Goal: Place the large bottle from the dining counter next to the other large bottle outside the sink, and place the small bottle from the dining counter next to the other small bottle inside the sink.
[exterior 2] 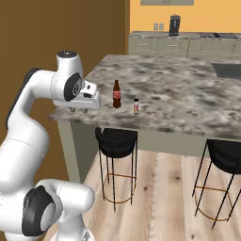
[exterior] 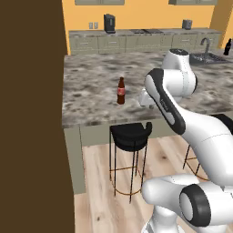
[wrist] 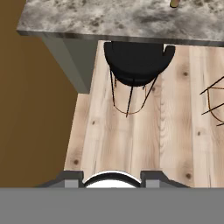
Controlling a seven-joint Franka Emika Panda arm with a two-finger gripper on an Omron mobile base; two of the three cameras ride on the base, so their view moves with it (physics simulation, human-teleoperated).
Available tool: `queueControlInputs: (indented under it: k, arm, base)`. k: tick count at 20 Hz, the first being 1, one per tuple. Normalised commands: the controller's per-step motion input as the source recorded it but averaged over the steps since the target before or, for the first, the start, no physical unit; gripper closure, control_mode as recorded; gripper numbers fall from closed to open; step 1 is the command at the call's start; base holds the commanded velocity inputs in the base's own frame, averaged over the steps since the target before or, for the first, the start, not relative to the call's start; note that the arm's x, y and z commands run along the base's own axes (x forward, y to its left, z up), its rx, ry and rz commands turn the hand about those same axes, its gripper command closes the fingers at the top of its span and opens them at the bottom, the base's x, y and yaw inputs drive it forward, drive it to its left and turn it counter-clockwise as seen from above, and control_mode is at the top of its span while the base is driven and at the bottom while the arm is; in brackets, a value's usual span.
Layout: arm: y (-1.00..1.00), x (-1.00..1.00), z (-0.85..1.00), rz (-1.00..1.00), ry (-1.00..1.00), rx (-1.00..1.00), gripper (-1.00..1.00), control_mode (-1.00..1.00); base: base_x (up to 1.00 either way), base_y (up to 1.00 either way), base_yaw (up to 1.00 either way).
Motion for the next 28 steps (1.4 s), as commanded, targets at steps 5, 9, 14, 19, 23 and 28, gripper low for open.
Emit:
queueControlInputs:
  k: [5,9,14,19,23,28]
  arm:
    - [0.0,0.0,0.0,0.0,0.0,0.0,-1.0,1.0]
    - [0.0,0.0,0.0,0.0,0.0,0.0,-1.0,1.0]
    - [0.0,0.0,0.0,0.0,0.0,0.0,-1.0,1.0]
    - [0.0,0.0,0.0,0.0,0.0,0.0,-1.0,1.0]
    - [0.0,0.0,0.0,0.0,0.0,0.0,-1.0,1.0]
    - [0.0,0.0,0.0,0.0,0.0,0.0,-1.0,1.0]
  base:
    - [0.13,0.0,0.0]
    - [0.41,0.0,0.0]
    - [0.4,0.0,0.0]
    - [0.43,0.0,0.0]
    - [0.47,0.0,0.0]
    - [0.48,0.0,0.0]
